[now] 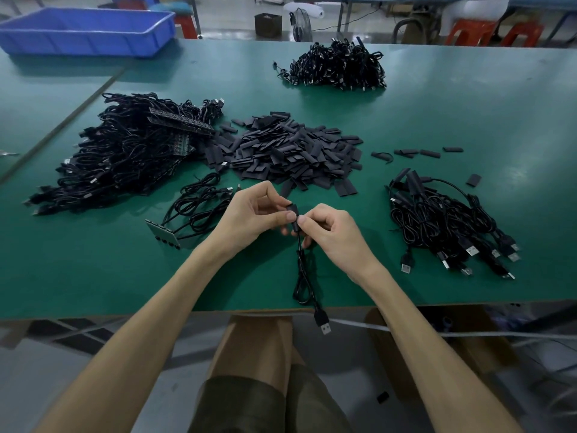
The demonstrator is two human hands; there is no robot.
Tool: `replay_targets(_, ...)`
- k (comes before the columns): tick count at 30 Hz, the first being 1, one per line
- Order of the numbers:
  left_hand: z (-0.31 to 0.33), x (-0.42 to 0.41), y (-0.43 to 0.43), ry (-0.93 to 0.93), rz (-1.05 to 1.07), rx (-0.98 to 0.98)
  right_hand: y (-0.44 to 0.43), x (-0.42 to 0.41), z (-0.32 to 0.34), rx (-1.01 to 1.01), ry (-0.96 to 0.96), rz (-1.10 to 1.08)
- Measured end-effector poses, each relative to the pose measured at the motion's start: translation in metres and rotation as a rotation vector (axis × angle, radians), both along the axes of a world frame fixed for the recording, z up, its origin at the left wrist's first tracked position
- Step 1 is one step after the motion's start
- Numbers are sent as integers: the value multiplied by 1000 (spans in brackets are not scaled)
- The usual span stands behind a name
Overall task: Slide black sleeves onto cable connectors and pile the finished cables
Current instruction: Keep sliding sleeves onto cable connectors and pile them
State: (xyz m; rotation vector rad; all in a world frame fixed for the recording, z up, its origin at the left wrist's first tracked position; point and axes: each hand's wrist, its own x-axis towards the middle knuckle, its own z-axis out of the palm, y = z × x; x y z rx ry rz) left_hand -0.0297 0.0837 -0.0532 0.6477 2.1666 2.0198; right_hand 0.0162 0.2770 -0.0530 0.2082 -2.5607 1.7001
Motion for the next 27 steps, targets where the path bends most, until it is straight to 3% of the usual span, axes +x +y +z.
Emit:
replay_targets(14,-2,-2,-1,31,-39,11,0,0,1,-1,-6,-5)
replay_targets(24,-1,3,1,155,139,-79,0,-3,-3,-2,-31,57)
replay_targets(27,0,5,5,166,181,-204,3,-4,-5,-205,1,-29)
